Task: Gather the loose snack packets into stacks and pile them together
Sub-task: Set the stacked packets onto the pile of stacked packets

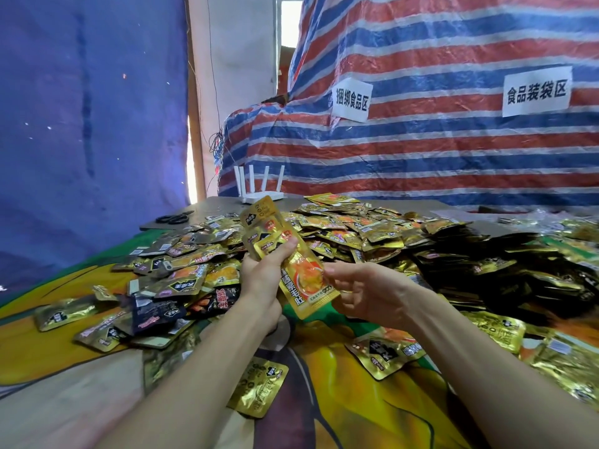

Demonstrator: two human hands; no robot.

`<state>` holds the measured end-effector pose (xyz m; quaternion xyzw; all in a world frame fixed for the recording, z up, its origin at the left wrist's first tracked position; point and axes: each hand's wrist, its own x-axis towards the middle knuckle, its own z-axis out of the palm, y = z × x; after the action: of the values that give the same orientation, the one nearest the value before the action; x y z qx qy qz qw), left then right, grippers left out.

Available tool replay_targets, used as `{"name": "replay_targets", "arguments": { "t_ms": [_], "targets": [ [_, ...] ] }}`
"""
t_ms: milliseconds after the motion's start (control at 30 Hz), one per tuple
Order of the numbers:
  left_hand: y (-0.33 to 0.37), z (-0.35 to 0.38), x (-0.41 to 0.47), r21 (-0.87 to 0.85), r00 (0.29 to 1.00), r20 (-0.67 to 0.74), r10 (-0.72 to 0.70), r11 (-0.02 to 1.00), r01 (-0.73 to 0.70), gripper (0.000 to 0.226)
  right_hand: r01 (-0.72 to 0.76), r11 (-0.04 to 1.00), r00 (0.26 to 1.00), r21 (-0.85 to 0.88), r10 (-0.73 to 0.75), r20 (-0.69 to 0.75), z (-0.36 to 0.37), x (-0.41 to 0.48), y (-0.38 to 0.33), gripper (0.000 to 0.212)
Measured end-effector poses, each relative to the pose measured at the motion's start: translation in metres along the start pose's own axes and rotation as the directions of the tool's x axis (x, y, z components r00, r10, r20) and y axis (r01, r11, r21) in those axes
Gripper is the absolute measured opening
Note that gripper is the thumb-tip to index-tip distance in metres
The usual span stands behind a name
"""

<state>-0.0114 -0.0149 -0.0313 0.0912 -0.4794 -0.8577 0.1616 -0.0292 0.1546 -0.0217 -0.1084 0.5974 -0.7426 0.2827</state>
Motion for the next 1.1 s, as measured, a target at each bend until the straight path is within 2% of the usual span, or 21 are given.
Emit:
{"name": "replay_targets", "arguments": {
  "t_ms": [100, 200, 300, 367, 433, 467, 533, 633, 767, 867, 933, 1033, 1100],
  "targets": [
    [0.003, 0.000, 0.000, -0.049, 0.999, -0.025, 0.042, 0.998, -0.043, 0.047, 0.005, 0.997, 1.000, 0.079, -0.003, -0.028, 0.003, 0.004, 0.002, 0.035],
    [0.010, -0.001, 0.005, -0.082, 0.996, -0.072, 0.052, 0.995, -0.058, 0.048, 0.088, 0.946, 0.993, 0.313, -0.057, -0.107, 0.003, 0.010, 0.002, 0.032],
    [0.010, -0.005, 0.009, 0.001, 0.993, -0.071, 0.089, 0.996, -0.089, 0.046, 0.184, 0.879, 0.969, 0.441, -0.086, -0.233, -0.002, 0.009, 0.000, 0.031],
    [0.005, -0.005, 0.008, 0.123, 0.987, -0.009, 0.163, 0.979, -0.161, 0.045, 0.221, 0.919, 0.951, 0.327, -0.128, -0.281, -0.002, 0.007, 0.000, 0.029],
    [-0.002, -0.002, 0.004, 0.221, 0.969, 0.081, 0.233, 0.944, -0.245, 0.046, 0.256, 0.965, 0.924, 0.064, -0.225, -0.310, 0.003, 0.009, 0.004, 0.021],
    [-0.007, 0.000, 0.002, 0.250, 0.957, 0.143, 0.251, 0.927, -0.281, 0.048, 0.279, 0.959, 0.911, -0.048, -0.280, -0.304, 0.007, 0.011, 0.007, 0.026],
    [-0.016, 0.002, -0.005, 0.309, 0.934, 0.282, 0.218, 0.901, -0.304, 0.056, 0.323, 0.936, 0.888, -0.143, -0.351, -0.297, 0.020, 0.014, 0.014, 0.037],
    [-0.026, 0.004, -0.013, 0.385, 0.913, 0.393, 0.104, 0.884, -0.266, 0.072, 0.369, 0.917, 0.853, -0.150, -0.399, -0.338, 0.031, 0.016, 0.022, 0.053],
    [-0.026, 0.002, -0.013, 0.363, 0.894, 0.424, 0.147, 0.877, -0.316, 0.062, 0.547, 0.822, 0.747, -0.157, -0.564, -0.351, 0.033, 0.011, 0.018, 0.062],
    [-0.028, 0.002, -0.013, 0.359, 0.882, 0.454, 0.125, 0.881, -0.309, 0.066, 0.598, 0.782, 0.689, -0.177, -0.614, -0.386, 0.031, 0.011, 0.018, 0.065],
    [-0.029, 0.002, -0.012, 0.348, 0.884, 0.456, 0.104, 0.893, -0.284, 0.064, 0.588, 0.791, 0.691, -0.167, -0.599, -0.404, 0.030, 0.015, 0.021, 0.059],
    [-0.027, -0.001, -0.010, 0.384, 0.878, 0.464, 0.118, 0.866, -0.319, 0.045, 0.513, 0.841, 0.721, -0.169, -0.530, -0.446, 0.027, 0.018, 0.021, 0.049],
    [-0.025, -0.002, -0.010, 0.442, 0.868, 0.489, 0.085, 0.833, -0.331, 0.031, 0.462, 0.879, 0.792, -0.121, -0.470, -0.390, 0.025, 0.018, 0.019, 0.052]
  ]
}}
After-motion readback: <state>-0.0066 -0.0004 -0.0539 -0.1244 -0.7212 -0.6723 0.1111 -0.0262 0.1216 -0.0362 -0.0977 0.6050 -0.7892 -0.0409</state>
